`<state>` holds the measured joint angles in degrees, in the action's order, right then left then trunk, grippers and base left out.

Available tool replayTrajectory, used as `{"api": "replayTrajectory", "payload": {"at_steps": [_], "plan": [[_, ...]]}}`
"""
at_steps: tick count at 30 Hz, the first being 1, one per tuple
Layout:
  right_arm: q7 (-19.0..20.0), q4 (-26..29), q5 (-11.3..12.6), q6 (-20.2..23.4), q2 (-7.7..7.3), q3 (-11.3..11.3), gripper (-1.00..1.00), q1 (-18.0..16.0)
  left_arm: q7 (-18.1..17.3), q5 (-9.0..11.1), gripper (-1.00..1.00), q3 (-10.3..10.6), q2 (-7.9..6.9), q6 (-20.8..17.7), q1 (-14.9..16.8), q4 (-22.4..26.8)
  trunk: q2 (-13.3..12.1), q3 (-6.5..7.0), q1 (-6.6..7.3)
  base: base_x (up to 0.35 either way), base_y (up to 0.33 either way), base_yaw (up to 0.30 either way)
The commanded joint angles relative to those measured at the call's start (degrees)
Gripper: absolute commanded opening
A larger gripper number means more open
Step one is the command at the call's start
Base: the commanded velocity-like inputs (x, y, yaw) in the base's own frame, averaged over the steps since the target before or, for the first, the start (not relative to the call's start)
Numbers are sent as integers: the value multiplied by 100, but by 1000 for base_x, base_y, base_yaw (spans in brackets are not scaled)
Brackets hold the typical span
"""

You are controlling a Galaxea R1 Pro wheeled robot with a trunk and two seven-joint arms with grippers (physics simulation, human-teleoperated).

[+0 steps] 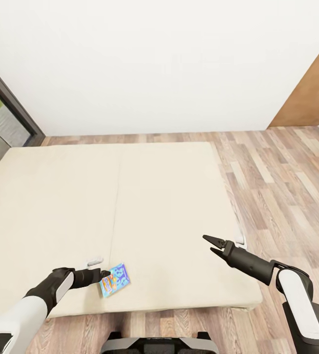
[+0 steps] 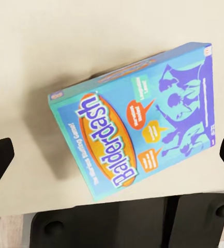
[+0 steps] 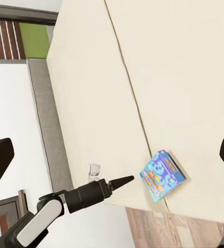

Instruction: Put all the toys in the child's room - the three board games (two on the bed and one on the table), the two jigsaw puzzles on the table, and the tennis ball on the table - inside the toy box on the table in the child's room.

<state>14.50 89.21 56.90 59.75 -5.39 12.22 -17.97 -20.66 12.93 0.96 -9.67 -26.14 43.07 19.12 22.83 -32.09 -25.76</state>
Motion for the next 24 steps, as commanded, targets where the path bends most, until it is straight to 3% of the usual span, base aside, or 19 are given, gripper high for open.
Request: {"api": "replayTrajectory", "payload": {"at_steps": [1,16,24], "plan": [[58,1,-56,25,2,8,100,-4,1,52,100,10,-5,-19,1,8,9,-17,-3,0,0,0],[59,0,-56,25,-1,8,100,-4,-24,44,100,17,-1,437,0,-303,9,-159,-3,0,0,0],[54,0,-67,25,3,8,100,-4,-253,42,100,19,-17,592,0,-320,9,-234,-3,0,0,0]]}}
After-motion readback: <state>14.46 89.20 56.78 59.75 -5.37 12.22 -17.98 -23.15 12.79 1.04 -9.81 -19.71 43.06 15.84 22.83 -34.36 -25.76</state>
